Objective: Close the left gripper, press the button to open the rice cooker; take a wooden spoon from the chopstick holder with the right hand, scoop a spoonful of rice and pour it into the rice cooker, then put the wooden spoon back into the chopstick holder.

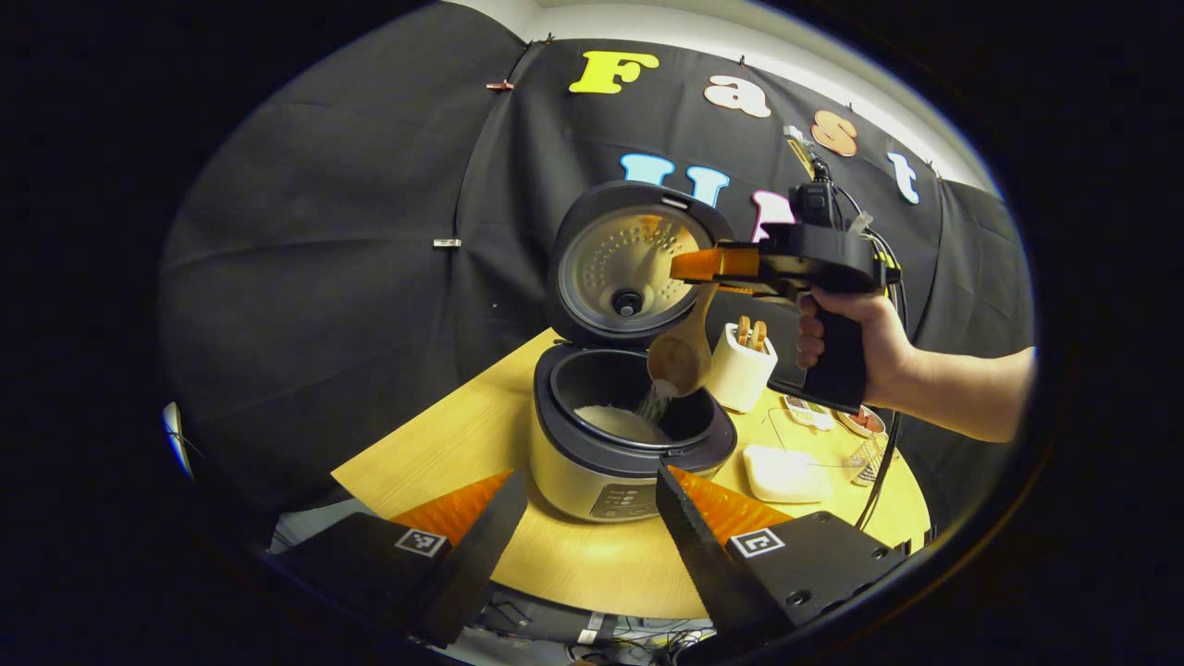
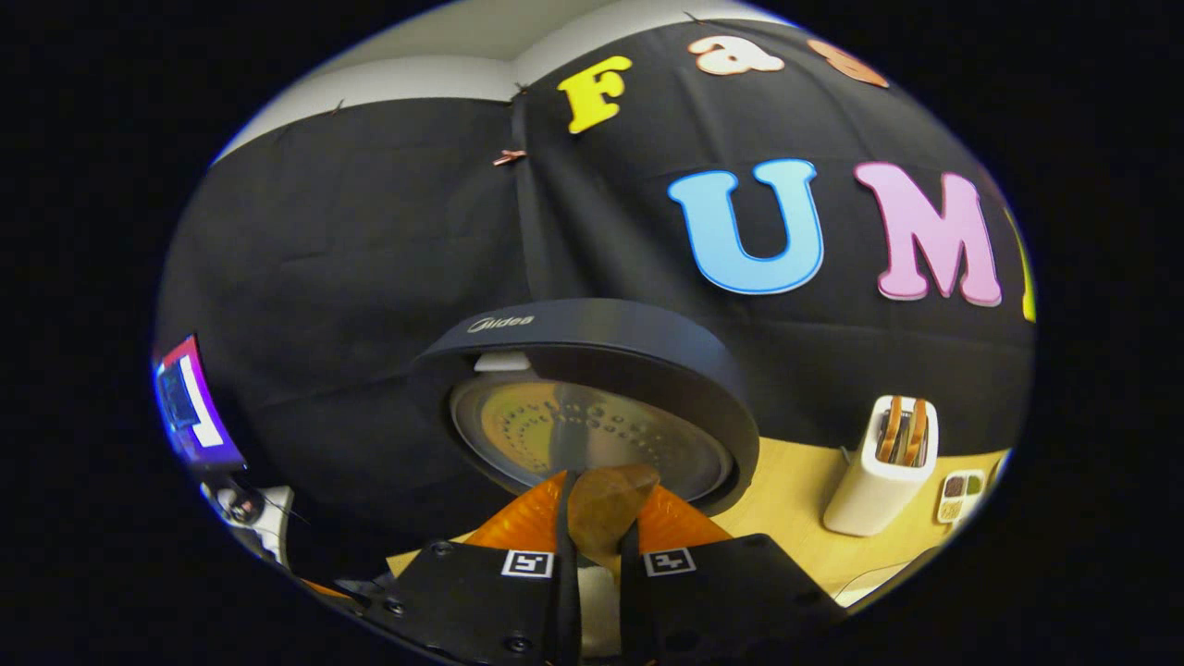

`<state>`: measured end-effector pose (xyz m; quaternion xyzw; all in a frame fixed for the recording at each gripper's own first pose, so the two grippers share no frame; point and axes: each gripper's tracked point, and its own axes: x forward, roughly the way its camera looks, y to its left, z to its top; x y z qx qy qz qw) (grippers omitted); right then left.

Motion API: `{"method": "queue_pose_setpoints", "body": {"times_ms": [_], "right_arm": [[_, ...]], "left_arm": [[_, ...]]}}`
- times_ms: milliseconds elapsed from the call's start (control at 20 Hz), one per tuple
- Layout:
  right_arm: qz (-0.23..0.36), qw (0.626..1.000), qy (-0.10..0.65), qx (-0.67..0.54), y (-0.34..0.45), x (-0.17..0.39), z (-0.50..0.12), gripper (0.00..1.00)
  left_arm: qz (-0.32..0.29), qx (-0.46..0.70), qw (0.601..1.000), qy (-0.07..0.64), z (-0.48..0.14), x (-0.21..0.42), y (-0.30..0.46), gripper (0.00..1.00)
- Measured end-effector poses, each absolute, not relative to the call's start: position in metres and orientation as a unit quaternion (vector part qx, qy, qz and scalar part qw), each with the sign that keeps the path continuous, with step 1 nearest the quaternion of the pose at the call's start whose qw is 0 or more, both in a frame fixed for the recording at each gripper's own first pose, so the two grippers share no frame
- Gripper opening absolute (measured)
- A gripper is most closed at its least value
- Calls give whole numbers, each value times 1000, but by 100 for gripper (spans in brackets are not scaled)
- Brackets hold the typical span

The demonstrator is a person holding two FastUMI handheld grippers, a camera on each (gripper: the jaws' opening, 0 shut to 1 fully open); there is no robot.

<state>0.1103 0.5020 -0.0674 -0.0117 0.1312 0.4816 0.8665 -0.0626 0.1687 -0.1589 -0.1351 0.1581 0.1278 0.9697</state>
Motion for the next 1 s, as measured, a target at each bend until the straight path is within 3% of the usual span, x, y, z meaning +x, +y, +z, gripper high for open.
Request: {"method": "queue_pose_setpoints", "body": {"times_ms": [450,550,600,700,750,950,1000], "right_arm": [[555,818,104,-112,508,73,-97,21],[551,821,115,-95,507,75,-95,17],[546,826,121,-77,507,77,-89,21],[531,837,129,-32,500,82,-71,17],[522,843,131,-6,496,87,-61,21],[481,858,151,96,466,109,-25,21],[471,861,154,117,455,115,-18,16]], "left_arm": [[126,-141,968,164,-162,-62,169,95],[126,-134,969,163,-160,-62,167,95],[126,-132,970,162,-158,-61,167,95],[124,-130,971,160,-155,-61,164,95],[122,-130,971,159,-153,-61,162,95],[116,-130,973,153,-146,-58,150,96],[113,-129,974,152,-143,-56,146,96]]}}
